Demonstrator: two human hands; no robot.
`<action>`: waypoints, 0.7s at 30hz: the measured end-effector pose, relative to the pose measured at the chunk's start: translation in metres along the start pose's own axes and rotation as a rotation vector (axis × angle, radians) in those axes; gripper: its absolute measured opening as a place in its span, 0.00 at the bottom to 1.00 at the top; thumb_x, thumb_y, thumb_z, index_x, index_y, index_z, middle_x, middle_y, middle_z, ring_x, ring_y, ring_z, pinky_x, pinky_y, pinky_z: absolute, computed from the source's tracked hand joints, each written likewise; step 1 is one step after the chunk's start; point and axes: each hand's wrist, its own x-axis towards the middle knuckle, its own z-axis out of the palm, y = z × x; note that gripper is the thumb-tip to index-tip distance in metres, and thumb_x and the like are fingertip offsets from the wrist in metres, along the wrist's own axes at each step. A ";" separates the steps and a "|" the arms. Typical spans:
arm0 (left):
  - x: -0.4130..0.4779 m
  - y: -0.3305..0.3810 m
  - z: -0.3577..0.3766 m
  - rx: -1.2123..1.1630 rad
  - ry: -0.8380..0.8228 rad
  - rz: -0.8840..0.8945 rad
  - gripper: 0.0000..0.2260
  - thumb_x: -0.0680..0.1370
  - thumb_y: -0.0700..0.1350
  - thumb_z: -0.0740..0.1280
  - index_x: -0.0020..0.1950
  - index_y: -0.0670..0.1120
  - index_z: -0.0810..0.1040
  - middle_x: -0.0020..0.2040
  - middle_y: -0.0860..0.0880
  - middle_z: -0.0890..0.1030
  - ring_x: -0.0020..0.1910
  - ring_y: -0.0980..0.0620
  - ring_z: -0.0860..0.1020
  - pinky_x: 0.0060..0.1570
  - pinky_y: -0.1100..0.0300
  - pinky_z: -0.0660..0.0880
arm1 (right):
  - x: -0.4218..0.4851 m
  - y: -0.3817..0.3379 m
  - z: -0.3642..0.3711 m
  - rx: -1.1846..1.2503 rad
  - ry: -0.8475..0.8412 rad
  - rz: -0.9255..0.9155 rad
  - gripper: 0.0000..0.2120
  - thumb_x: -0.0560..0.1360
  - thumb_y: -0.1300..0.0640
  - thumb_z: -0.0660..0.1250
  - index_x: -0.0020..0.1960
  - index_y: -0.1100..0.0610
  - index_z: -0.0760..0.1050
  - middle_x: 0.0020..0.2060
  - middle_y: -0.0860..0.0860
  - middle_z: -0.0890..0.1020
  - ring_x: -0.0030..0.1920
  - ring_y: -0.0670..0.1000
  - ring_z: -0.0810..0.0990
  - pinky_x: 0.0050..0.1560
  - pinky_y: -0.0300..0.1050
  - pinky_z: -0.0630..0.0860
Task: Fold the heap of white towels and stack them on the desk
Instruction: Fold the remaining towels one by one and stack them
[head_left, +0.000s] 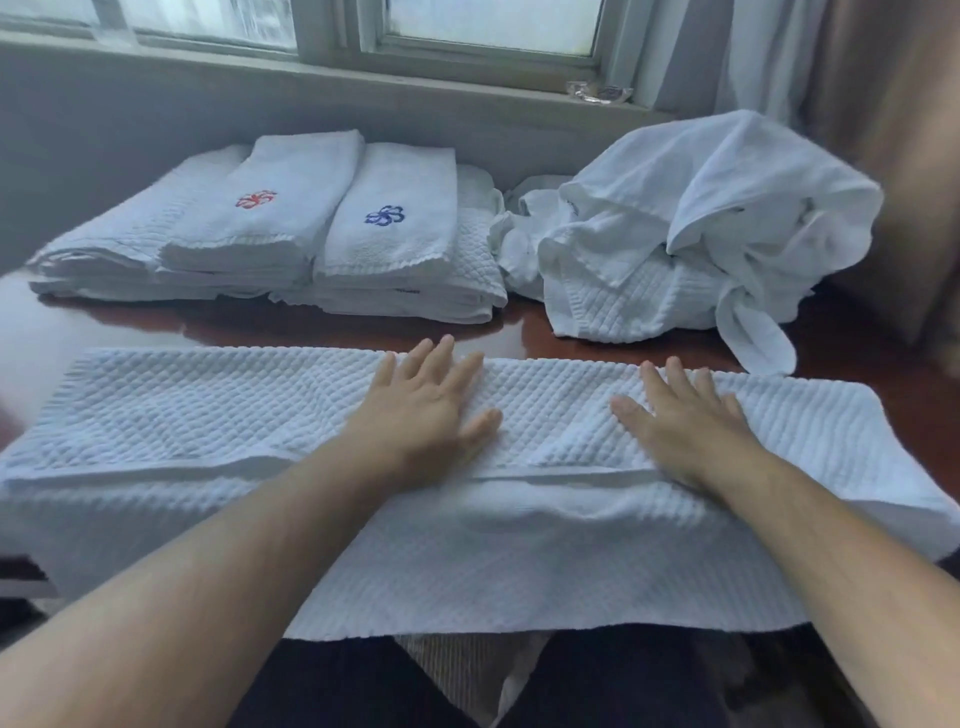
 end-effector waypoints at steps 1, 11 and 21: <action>0.000 -0.001 0.001 0.010 0.003 0.007 0.33 0.80 0.70 0.44 0.82 0.60 0.43 0.83 0.51 0.41 0.81 0.51 0.40 0.78 0.43 0.37 | 0.007 0.002 -0.002 -0.004 0.001 -0.022 0.41 0.76 0.27 0.39 0.82 0.46 0.41 0.82 0.49 0.40 0.81 0.56 0.37 0.78 0.60 0.39; -0.026 -0.016 -0.008 -0.101 0.290 0.045 0.24 0.83 0.61 0.51 0.75 0.54 0.69 0.76 0.51 0.69 0.75 0.49 0.64 0.75 0.51 0.56 | -0.015 -0.019 -0.014 0.095 0.125 -0.377 0.45 0.71 0.23 0.46 0.77 0.51 0.67 0.78 0.53 0.65 0.78 0.52 0.59 0.77 0.52 0.55; -0.103 -0.120 -0.024 0.078 0.270 -0.576 0.19 0.82 0.53 0.53 0.70 0.53 0.72 0.72 0.49 0.72 0.69 0.43 0.69 0.66 0.45 0.65 | -0.068 -0.217 0.034 -0.061 0.019 -0.708 0.36 0.82 0.34 0.45 0.82 0.54 0.49 0.82 0.56 0.49 0.81 0.60 0.45 0.79 0.61 0.43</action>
